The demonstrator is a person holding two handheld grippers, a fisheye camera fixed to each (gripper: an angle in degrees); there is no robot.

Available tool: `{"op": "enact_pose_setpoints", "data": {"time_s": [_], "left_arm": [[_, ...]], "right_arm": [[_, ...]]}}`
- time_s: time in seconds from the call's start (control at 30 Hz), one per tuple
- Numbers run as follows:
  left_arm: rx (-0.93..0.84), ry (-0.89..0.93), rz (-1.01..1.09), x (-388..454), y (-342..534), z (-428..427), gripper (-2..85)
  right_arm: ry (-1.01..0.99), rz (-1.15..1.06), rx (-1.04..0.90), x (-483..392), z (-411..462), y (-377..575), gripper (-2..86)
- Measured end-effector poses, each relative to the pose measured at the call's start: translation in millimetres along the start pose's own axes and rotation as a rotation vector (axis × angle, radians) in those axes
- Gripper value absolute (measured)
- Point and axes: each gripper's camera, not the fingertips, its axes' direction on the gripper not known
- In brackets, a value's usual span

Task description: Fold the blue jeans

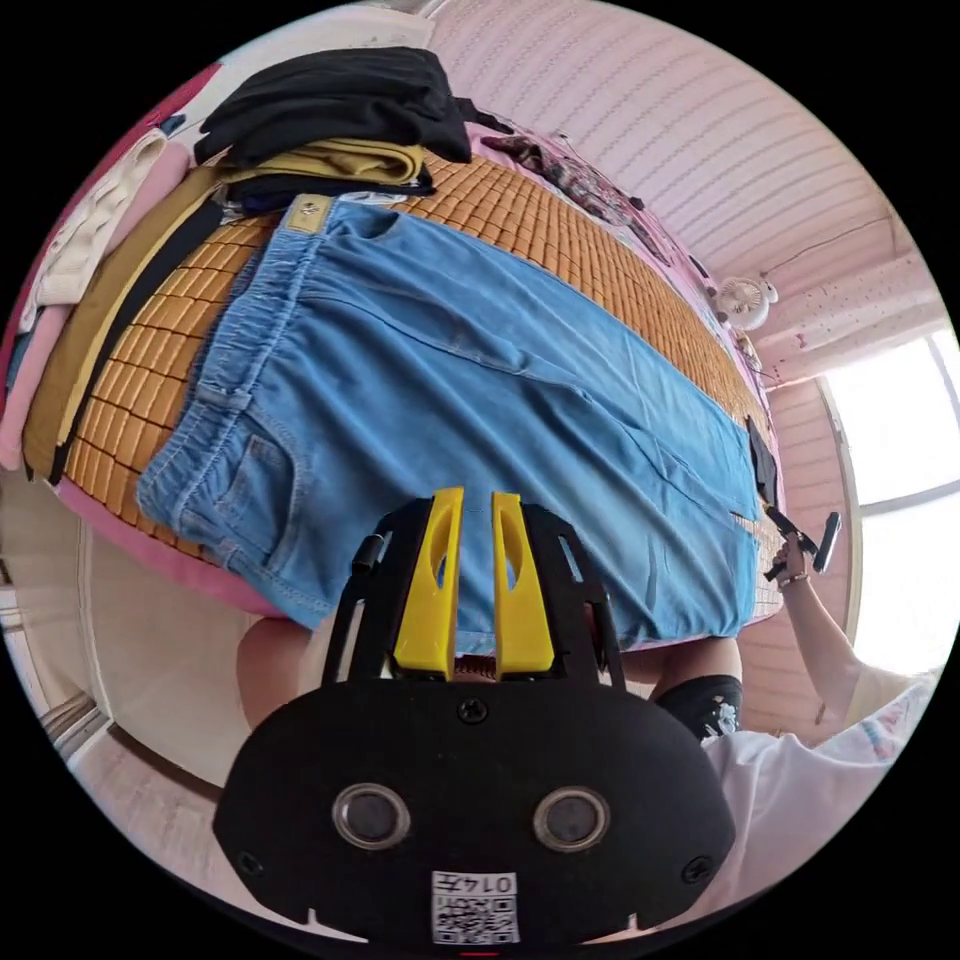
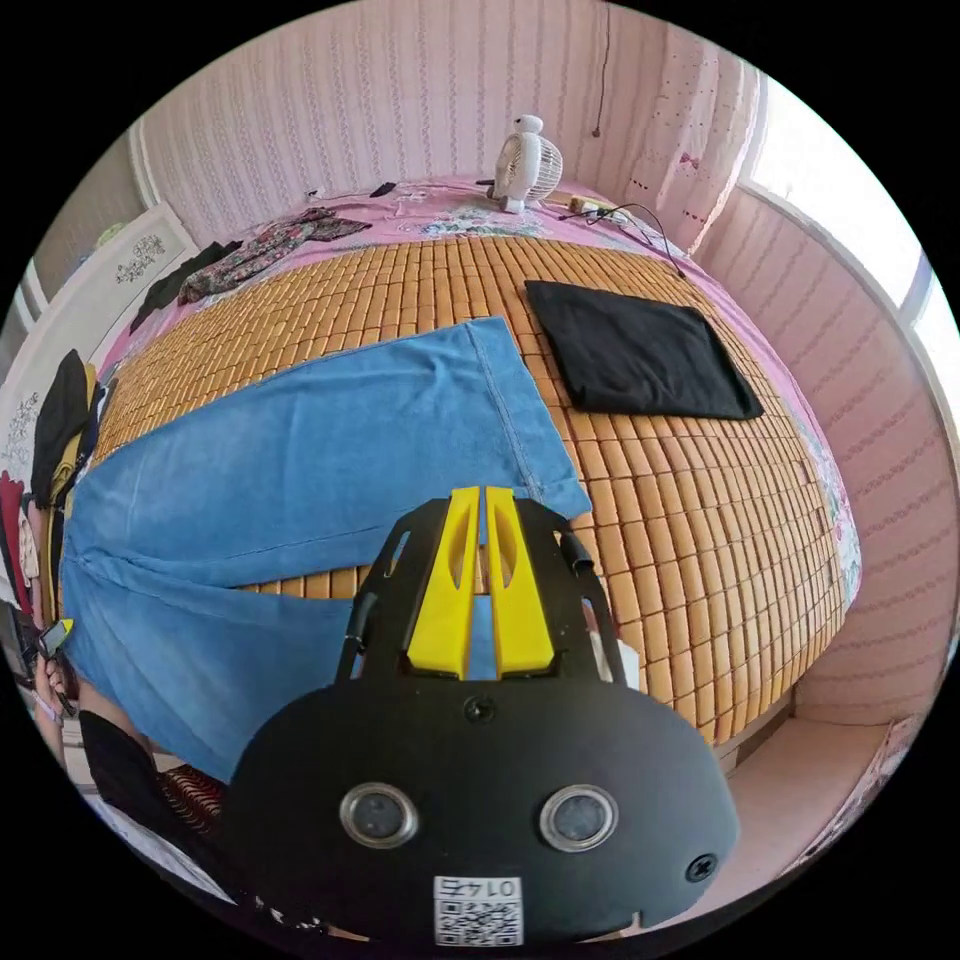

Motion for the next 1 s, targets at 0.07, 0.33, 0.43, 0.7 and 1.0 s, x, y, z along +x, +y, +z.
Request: {"op": "enact_pose_setpoints", "data": {"time_s": [0.07,0.33,0.43,0.7,1.0], "left_arm": [[-0.031,-0.069,-0.072,-25,3,-2,3.1],[0.007,0.121,-0.275,-82,23,-15,-0.9],[0.006,0.101,-0.259,-89,29,-24,-1.0],[0.046,0.179,-0.362,-120,59,-46,-0.6],[0.425,-0.061,-0.452,-163,96,-130,10.8]], "right_arm": [[0.061,-0.047,-0.051,-14,23,-20,-0.5],[0.097,-0.075,-0.124,-14,65,-80,-0.6],[0.078,-0.038,-0.168,-8,70,-90,-0.7],[-0.108,0.132,0.084,29,-2,-11,-0.8],[-0.086,0.327,-0.166,125,-55,194,0.9]]}}
